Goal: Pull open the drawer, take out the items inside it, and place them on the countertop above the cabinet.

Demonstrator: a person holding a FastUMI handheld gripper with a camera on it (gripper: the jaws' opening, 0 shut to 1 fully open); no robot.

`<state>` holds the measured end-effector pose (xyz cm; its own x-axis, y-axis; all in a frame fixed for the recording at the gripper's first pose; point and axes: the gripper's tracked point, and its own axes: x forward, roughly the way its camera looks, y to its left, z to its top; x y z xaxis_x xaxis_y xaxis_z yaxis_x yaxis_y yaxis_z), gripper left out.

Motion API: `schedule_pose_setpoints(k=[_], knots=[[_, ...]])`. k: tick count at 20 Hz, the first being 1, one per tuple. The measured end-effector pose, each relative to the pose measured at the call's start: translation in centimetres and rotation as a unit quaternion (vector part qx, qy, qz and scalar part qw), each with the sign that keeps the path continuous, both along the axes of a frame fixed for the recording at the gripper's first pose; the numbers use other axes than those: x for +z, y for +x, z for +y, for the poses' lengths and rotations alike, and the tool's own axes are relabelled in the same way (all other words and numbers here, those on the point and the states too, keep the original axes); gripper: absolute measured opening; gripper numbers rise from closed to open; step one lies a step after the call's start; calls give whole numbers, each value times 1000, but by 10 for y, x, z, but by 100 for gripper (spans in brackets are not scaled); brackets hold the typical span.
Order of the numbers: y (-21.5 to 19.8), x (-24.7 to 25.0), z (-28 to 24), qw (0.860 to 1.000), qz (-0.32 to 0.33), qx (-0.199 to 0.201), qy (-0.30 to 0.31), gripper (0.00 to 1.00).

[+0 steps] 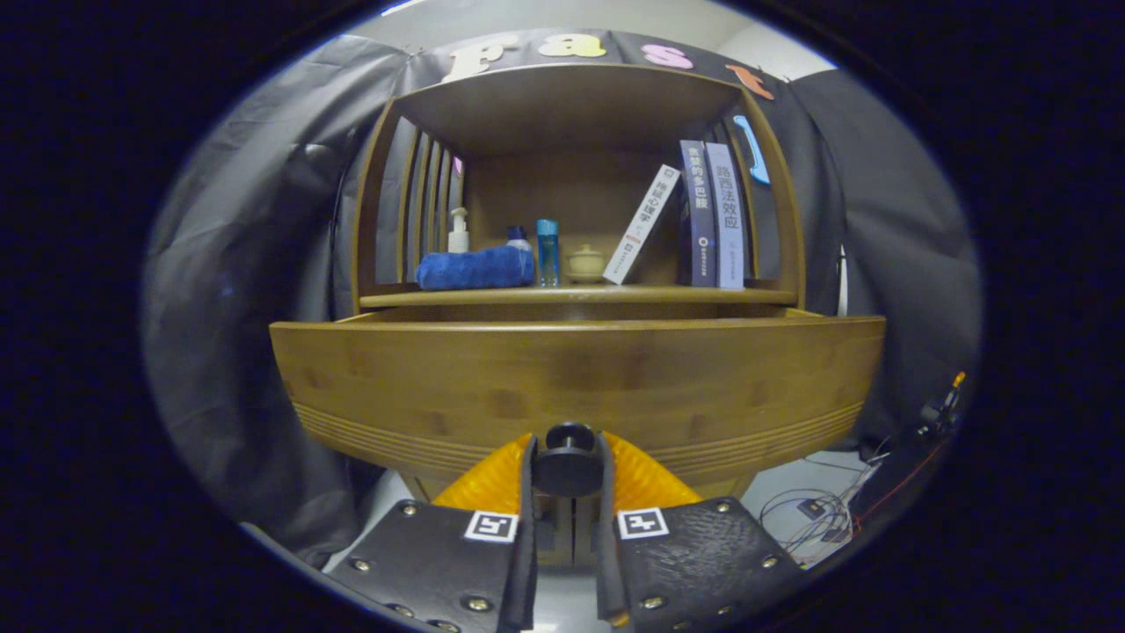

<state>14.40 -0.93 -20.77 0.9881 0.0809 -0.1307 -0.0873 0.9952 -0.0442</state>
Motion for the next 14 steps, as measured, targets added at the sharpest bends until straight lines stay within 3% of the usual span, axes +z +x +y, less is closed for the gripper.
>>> schedule_pose_setpoints(k=[5,14], knots=[[-44,-6,7,1000,16,12,-11,27],[-51,-4,5,1000,16,-1,4,27]])
